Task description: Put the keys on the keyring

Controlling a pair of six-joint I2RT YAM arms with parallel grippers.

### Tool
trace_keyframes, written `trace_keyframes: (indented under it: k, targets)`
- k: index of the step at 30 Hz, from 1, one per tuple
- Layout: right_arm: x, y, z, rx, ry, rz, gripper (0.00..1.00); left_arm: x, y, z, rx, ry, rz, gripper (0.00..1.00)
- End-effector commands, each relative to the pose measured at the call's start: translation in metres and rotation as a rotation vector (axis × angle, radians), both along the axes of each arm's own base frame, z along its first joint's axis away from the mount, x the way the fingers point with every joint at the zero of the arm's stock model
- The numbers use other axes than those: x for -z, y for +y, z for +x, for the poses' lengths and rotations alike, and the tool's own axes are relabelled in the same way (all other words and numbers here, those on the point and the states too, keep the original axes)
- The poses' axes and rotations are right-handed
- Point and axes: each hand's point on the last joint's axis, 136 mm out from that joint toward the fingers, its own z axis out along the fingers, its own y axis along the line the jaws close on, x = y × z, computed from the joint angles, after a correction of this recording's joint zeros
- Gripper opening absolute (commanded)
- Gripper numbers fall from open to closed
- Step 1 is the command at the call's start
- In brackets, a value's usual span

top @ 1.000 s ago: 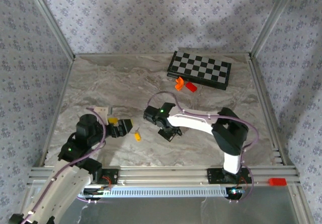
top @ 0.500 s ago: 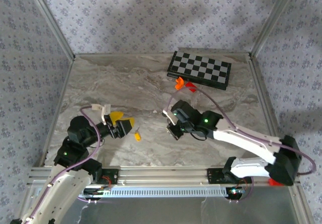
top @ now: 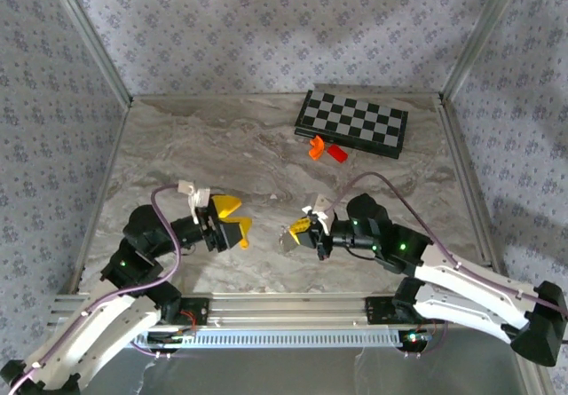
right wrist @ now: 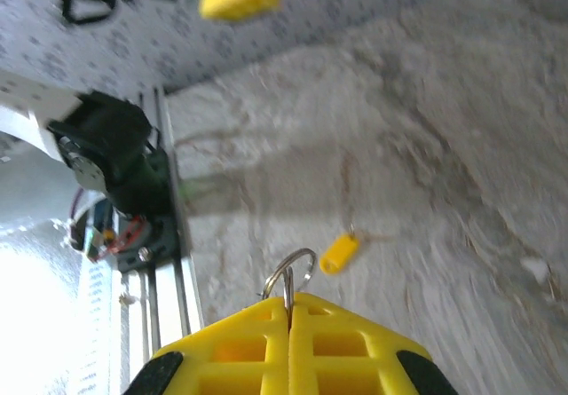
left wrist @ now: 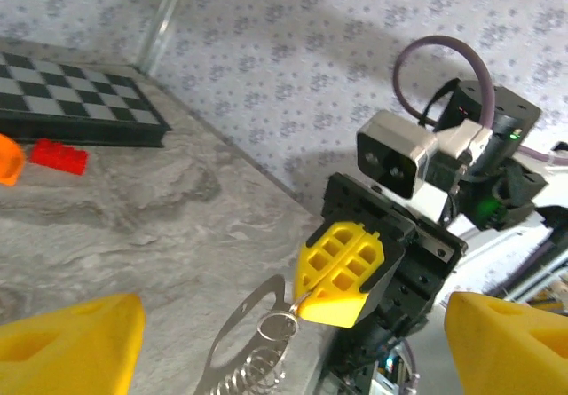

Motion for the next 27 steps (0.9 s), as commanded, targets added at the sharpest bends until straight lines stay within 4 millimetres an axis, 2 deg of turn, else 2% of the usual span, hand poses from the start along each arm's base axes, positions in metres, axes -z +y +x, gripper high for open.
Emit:
trace_keyframes:
  k: [1, 9, 16, 27]
  targets:
    - [-0.05, 0.005, -0.011, -0.079, -0.133, 0.194, 0.0, -0.029, -0.011, -0.017, 0.089, -0.132, -0.046, 0.87]
    - [-0.078, 0.002, -0.02, -0.111, -0.196, 0.302, 0.0, -0.032, -0.044, -0.041, 0.243, -0.209, -0.014, 0.87]
    - [-0.076, -0.005, -0.018, -0.079, -0.205, 0.293, 0.0, -0.04, -0.061, -0.056, 0.339, -0.236, -0.018, 0.87]
    - [-0.081, -0.016, -0.012, -0.005, -0.241, 0.314, 0.0, -0.035, -0.078, -0.072, 0.425, -0.229, 0.002, 0.86]
